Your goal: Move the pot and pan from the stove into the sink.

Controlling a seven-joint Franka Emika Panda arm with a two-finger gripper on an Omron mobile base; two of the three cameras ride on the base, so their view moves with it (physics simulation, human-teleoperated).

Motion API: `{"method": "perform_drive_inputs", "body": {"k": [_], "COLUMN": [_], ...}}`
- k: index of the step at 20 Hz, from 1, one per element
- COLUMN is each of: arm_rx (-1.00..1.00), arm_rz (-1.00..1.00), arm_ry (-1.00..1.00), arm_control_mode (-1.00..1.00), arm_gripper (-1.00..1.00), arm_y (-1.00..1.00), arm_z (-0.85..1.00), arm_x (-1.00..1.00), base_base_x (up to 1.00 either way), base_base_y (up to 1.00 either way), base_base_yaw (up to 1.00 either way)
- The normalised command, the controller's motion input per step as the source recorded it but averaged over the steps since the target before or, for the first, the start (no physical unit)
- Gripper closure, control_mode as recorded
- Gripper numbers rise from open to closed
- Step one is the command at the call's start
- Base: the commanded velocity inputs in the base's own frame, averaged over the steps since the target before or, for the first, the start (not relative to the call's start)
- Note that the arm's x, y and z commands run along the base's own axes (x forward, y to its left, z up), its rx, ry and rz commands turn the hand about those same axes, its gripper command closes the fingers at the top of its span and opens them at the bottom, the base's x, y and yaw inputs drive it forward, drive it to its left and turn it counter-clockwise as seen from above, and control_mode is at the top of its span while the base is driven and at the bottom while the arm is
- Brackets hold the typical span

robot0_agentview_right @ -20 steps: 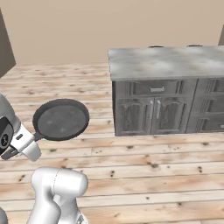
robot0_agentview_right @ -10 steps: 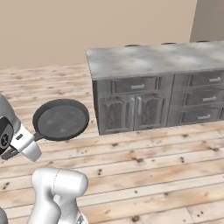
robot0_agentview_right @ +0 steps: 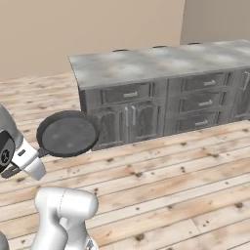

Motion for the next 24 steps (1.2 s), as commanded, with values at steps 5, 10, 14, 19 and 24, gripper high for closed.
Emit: {"method": "perform_drive_inputs", "body": {"k": [5,10,14,19,24], "arm_rx": [0.00,0.00,0.00,0.00,0.00], "arm_rz": [0.00,0.00,0.00,0.00,0.00], "arm_ry": [0.00,0.00,0.00,0.00,0.00], "arm_control_mode": [1.00,1.00,1.00,1.00,1.00], "arm_gripper": [1.00,1.00,1.00,1.00,1.00], "arm_y": [0.00,0.00,0.00,0.00,0.00], "arm_z": [0.00,0.00,0.00,0.00,0.00], "arm_x": [0.00,0.00,0.00,0.00,0.00], "base_base_x": [0.00,0.00,0.00,0.00,0.00], "base_base_y": [-0.23,-0.22,-0.22,-0.22,-0.19], "base_base_yaw": [-0.29,-0.30,-0.30,-0.30,-0.31]}}
